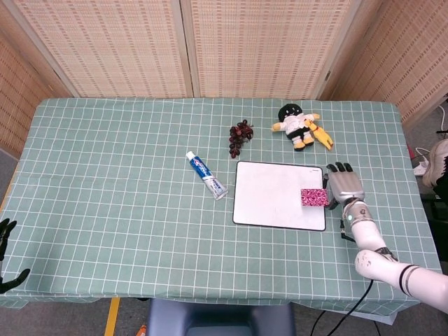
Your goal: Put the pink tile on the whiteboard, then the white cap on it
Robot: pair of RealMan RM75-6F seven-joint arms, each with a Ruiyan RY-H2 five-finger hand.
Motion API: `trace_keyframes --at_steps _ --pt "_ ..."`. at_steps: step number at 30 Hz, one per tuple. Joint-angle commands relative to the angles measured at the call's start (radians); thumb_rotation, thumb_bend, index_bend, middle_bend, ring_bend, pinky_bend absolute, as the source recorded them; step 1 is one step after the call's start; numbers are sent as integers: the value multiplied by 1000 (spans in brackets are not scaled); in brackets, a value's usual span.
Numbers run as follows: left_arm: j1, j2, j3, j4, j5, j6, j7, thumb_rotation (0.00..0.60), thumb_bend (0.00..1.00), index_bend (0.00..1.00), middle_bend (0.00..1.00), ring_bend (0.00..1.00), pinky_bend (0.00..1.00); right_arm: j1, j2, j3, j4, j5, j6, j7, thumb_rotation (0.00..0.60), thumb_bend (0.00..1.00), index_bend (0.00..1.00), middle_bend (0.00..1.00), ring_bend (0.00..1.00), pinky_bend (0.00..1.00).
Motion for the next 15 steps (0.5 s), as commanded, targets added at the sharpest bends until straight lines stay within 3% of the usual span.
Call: trace_keyframes --at_steps 1,15 --pt "1 0 -1 1 -2 1 -3 600 164 0 0 0 0 66 -65 8 34 97 -12 -74 600 11 479 89 0 36" --pt "4 4 0 1 -2 2 -16 600 163 0 0 0 0 143 -170 29 101 177 12 -128 600 11 465 89 0 35"
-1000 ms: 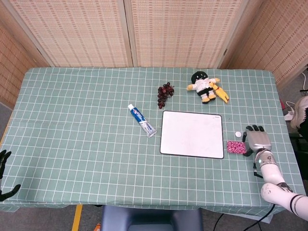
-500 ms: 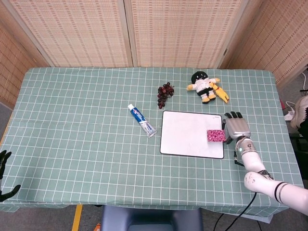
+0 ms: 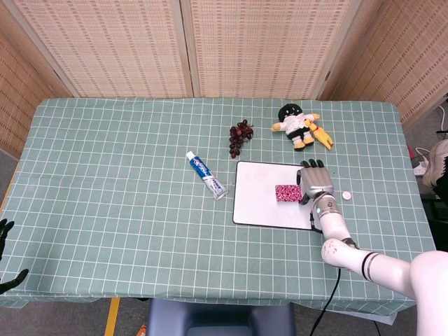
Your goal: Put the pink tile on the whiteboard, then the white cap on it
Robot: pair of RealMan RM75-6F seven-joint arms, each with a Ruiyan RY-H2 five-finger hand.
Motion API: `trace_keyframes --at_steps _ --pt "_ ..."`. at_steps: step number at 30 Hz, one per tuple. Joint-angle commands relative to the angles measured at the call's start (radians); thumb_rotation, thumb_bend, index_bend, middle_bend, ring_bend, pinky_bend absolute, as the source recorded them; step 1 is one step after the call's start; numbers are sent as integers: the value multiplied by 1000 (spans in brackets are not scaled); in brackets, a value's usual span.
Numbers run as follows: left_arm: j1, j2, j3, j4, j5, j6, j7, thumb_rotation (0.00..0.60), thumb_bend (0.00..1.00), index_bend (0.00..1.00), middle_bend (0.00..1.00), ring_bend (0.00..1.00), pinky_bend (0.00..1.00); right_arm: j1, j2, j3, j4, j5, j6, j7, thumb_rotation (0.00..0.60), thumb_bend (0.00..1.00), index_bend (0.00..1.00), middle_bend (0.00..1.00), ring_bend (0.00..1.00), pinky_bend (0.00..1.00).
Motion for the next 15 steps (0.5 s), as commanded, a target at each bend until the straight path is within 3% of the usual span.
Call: trace_keyframes --at_steps 1,8,15 --pt "-1 0 0 0 1 -1 1 600 164 0 0 0 0 10 -10 -3 10 17 -8 -11 600 9 441 89 0 34" --pt "-2 0 0 -2 2 -2 4 600 163 0 0 0 0 21 -10 -6 16 48 -33 -10 600 0 181 55 0 18" --pt "0 -1 0 1 8 7 13 600 163 0 0 0 0 -4 57 -20 -24 11 8 7 600 0 222 52 0 17"
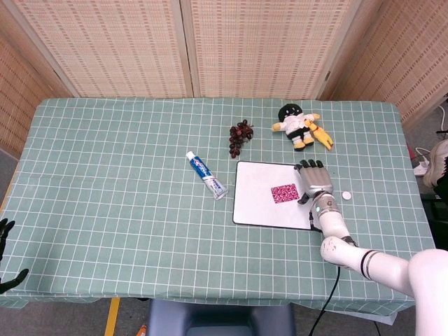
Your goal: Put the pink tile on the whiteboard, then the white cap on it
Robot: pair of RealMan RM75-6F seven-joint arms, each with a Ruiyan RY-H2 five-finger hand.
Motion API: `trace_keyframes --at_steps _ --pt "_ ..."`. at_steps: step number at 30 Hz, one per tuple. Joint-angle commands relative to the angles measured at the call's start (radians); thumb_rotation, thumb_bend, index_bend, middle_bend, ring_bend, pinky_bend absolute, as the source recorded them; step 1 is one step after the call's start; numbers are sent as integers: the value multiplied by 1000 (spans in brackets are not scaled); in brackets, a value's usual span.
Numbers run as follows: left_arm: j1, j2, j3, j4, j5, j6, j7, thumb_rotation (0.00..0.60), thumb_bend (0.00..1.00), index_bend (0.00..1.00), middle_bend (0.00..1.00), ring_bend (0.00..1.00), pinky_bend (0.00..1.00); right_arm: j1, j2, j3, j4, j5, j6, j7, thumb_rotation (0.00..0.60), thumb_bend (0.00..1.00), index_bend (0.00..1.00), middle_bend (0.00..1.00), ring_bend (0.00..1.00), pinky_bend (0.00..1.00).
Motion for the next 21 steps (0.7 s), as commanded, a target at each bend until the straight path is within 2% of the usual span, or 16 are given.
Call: trace_keyframes --at_steps 1,4,9,15,21 --pt "1 0 1 2 3 3 1 600 163 0 0 0 0 -24 55 -17 -29 -24 32 5 600 0 230 52 0 17" --pt "0 0 3 2 10 4 5 600 163 0 0 0 0 -57 113 -45 -47 -35 53 5 600 0 263 52 0 17" --pt "-1 -3 6 2 19 8 17 600 163 0 0 0 0 -102 179 -82 -38 3 21 16 600 0 335 53 0 17" --pt "-1 -6 5 4 18 8 22 600 163 0 0 0 0 -125 176 -89 5 11 -19 47 600 0 382 54 0 17" --pt "-3 -14 0 7 13 11 36 600 163 0 0 0 0 -142 133 -89 89 -14 -48 77 600 0 410 54 0 17"
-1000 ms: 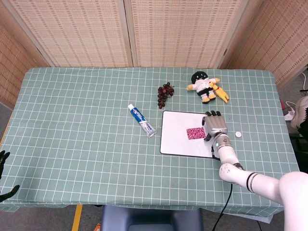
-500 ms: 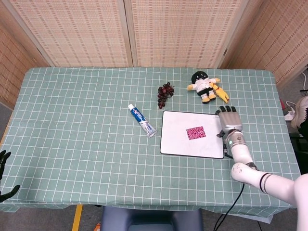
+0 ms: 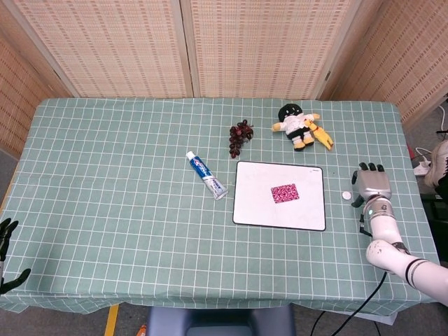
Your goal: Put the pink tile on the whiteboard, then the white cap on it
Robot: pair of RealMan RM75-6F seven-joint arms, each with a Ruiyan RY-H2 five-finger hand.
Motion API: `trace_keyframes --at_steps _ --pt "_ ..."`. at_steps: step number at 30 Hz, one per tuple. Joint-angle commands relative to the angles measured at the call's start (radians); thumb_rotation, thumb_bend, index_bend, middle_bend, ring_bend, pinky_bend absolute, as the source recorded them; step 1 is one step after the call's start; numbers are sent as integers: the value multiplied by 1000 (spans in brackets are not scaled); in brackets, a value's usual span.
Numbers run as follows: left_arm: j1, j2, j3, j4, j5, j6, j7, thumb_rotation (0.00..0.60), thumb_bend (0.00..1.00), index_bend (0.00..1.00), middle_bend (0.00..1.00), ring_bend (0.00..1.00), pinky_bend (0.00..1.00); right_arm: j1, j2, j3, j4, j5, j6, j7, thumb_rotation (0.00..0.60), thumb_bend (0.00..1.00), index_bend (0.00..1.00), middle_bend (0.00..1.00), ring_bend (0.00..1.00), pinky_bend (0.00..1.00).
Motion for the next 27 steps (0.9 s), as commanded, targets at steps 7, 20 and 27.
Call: trace_keyframes --at_steps 7,20,27 --pt "-1 -10 -6 4 2 11 9 600 163 0 0 0 0 -23 -44 8 79 -40 -21 35 600 0 422 54 0 17" --pt "1 -15 -11 8 -12 12 24 600 163 0 0 0 0 -44 -114 48 198 -113 -59 109 600 0 442 54 0 17" --pt "0 -17 -12 10 -15 9 22 600 163 0 0 0 0 -46 -154 59 250 -124 -73 104 600 0 465 54 0 17"
